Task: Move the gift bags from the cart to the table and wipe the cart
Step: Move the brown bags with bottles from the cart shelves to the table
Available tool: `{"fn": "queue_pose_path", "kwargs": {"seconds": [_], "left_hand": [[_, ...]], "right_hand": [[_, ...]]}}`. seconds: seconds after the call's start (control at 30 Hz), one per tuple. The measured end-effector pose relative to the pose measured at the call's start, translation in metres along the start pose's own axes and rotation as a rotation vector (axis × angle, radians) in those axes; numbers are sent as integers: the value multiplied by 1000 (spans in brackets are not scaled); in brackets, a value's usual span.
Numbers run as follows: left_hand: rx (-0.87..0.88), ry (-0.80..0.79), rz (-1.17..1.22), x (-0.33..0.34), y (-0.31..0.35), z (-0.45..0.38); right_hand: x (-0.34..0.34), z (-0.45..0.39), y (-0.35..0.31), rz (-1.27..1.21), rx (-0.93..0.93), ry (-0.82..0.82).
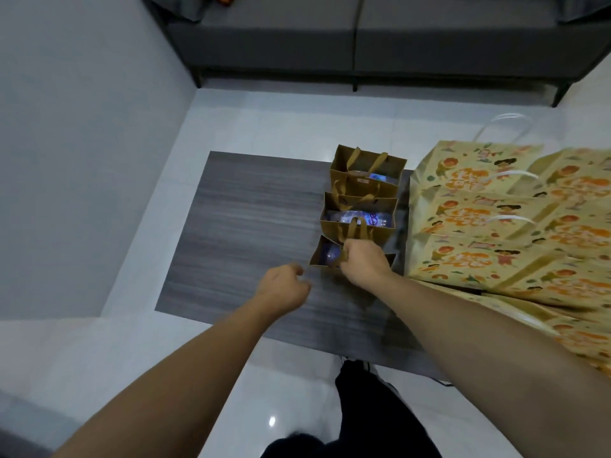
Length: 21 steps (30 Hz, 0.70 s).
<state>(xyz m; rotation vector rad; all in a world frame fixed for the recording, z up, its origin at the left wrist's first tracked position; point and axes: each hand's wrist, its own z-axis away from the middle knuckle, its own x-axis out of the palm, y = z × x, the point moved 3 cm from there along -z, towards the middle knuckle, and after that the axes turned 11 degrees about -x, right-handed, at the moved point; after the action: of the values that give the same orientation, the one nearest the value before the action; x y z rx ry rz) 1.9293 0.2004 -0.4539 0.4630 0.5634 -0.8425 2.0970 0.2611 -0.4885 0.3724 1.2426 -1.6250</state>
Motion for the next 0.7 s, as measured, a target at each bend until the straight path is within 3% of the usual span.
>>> {"fn": "queue_pose_path", "kwargs": {"seconds": [0.37, 0.53, 0.7], "left_hand": [[46, -63, -48, -5, 30, -38], [136, -41, -144, -17, 47, -42], [334, -29, -259, -46, 78, -32]], "right_hand": [[-15, -34, 16, -24, 51, 22], [-13, -24, 8, 3, 124, 68], [-35, -2, -10, 34, 212, 160]]}}
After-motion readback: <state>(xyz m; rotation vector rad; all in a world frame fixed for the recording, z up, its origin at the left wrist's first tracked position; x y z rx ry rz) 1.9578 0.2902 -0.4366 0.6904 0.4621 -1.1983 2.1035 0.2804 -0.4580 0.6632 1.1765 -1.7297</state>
